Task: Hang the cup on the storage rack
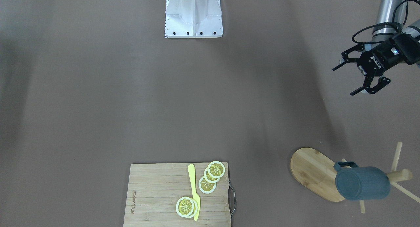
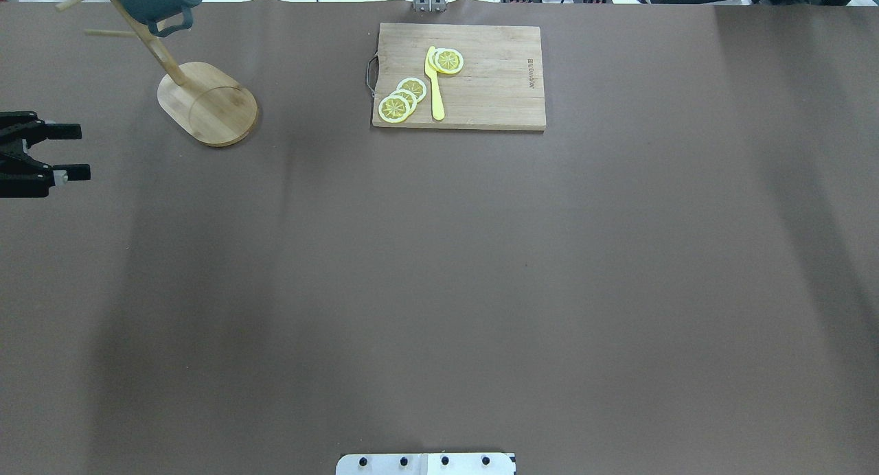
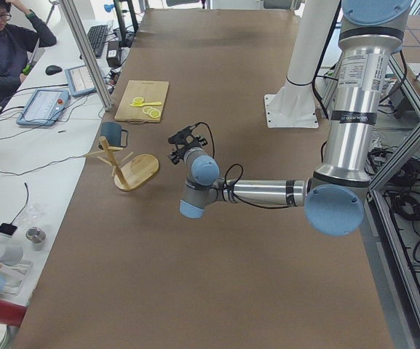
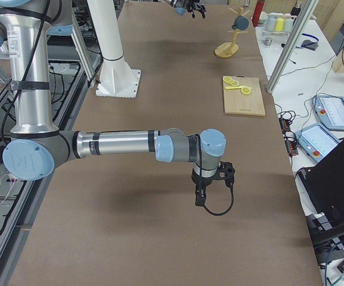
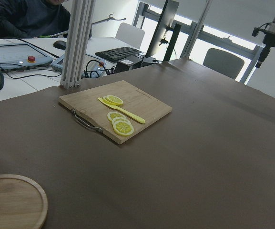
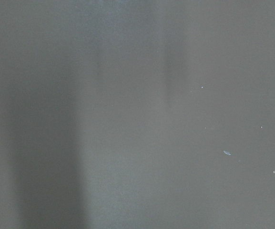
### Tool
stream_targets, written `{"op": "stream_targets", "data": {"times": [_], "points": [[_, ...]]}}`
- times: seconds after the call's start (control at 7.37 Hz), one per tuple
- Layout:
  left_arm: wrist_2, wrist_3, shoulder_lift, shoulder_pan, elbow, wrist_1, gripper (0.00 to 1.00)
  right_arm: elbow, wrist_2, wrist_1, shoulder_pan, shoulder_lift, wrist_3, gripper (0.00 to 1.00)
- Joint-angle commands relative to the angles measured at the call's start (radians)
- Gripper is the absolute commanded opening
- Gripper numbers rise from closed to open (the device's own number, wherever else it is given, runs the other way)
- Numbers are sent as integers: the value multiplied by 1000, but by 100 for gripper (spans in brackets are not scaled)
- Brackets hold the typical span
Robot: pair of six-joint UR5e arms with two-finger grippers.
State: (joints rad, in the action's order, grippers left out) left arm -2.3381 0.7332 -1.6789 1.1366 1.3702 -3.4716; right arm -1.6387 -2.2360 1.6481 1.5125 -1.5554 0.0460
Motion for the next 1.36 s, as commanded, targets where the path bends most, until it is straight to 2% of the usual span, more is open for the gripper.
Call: {"op": "stream_targets", "data": {"times": [0.0, 0.54, 1.22], "points": [[-125, -82, -12, 90, 1, 110, 100, -1, -1, -1, 0, -3, 0, 100], [-132, -426, -5, 176, 3, 381, 100, -4, -1, -1, 0, -2, 0, 100], [-106, -653, 24, 212, 0, 742, 99, -4, -1, -1, 0, 0, 0, 100]]}}
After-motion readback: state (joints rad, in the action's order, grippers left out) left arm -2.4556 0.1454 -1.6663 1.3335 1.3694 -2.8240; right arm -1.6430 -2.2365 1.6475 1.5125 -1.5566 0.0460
